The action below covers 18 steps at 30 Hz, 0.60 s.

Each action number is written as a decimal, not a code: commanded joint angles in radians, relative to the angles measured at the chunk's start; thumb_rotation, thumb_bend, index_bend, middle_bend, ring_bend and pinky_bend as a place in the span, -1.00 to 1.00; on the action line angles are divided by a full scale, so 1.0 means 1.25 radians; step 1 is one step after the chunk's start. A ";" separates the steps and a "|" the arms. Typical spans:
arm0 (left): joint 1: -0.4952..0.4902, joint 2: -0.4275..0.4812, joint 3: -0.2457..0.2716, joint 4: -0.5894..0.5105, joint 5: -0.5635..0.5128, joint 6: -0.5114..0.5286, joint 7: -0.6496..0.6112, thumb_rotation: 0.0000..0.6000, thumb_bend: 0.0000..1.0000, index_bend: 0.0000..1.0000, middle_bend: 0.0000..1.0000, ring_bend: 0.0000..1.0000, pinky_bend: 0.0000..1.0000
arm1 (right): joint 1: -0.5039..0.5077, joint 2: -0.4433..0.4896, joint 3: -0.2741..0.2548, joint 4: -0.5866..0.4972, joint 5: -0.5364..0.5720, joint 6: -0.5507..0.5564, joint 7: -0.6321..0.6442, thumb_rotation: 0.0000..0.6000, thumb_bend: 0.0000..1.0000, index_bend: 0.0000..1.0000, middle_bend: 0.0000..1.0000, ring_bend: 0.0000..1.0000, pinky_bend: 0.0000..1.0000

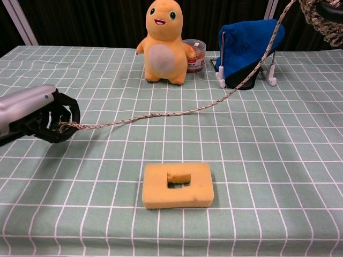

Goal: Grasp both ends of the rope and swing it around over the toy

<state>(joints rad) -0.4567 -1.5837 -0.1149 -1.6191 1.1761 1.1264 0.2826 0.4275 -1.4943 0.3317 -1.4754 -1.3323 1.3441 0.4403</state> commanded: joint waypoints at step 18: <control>0.007 0.282 -0.103 -0.228 0.088 -0.077 -0.540 1.00 0.12 0.49 0.47 0.32 0.37 | 0.064 -0.006 -0.008 0.016 -0.029 -0.081 -0.002 1.00 0.35 0.58 0.25 0.21 0.65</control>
<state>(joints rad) -0.4389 -1.3036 -0.2164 -1.8368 1.2980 1.0776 -0.3228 0.4889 -1.4964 0.3159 -1.4658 -1.3665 1.2615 0.4378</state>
